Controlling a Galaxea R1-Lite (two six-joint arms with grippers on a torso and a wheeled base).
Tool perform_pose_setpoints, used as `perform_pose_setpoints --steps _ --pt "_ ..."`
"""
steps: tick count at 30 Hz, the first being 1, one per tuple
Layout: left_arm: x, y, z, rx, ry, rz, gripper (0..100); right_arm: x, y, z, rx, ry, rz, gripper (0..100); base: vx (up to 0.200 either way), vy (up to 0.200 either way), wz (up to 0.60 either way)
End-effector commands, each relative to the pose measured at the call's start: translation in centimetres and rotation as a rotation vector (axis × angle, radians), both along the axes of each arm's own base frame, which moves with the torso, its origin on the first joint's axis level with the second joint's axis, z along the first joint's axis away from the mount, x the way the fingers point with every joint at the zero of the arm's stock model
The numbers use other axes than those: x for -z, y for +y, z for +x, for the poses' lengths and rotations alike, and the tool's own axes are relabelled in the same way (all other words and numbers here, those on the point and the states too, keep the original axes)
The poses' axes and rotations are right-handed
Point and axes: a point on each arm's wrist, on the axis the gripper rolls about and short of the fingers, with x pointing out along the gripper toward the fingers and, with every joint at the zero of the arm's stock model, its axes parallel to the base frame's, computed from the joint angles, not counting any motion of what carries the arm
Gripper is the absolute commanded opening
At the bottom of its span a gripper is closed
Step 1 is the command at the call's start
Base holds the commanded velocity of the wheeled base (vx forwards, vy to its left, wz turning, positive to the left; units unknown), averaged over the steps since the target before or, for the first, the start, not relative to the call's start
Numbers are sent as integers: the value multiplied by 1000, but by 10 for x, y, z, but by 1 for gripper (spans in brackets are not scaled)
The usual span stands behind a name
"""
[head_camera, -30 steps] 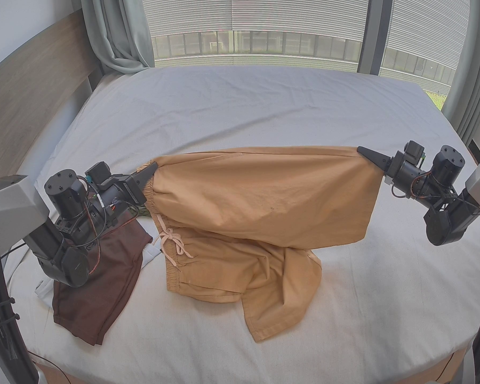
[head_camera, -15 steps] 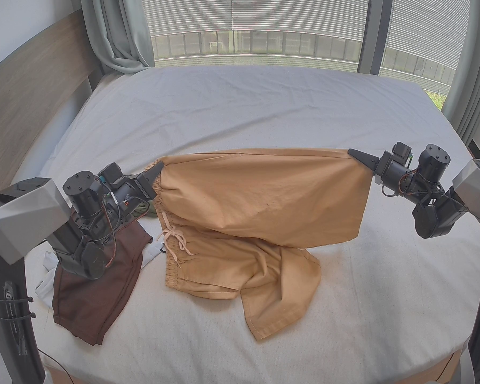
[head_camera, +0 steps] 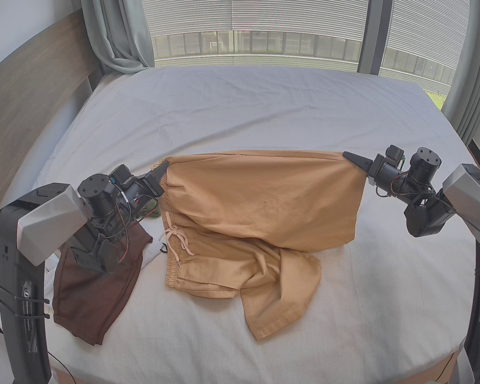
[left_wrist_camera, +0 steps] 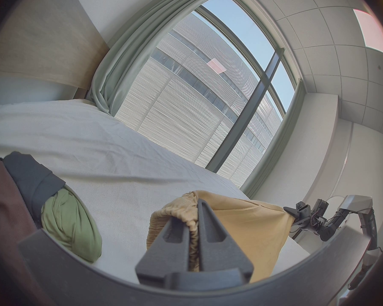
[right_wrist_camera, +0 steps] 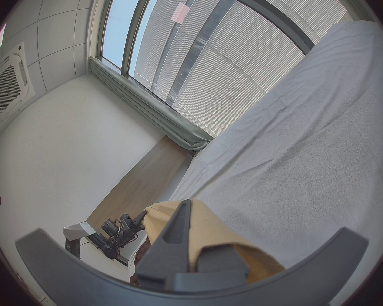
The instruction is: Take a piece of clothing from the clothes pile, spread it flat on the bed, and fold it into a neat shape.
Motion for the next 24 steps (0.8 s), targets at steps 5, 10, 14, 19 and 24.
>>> perform_pose_setpoints --steps 5,10,14,19,24 --pt "17 -1 16 -10 4 -30 0 17 0 16 -1 -5 0 0 0 0 0" --pt "21 1 18 -15 7 -30 0 18 1 19 -2 -13 0 0 0 0 0" --pt "22 1 20 -14 6 -37 0 19 3 20 -5 -17 0 0 0 0 0" --pt "21 1 22 -7 9 -58 0 17 4 21 -7 -25 0 0 0 0 0" --pt "18 0 23 8 5 -78 100 12 4 25 -1 -50 3 100 0 0 0"
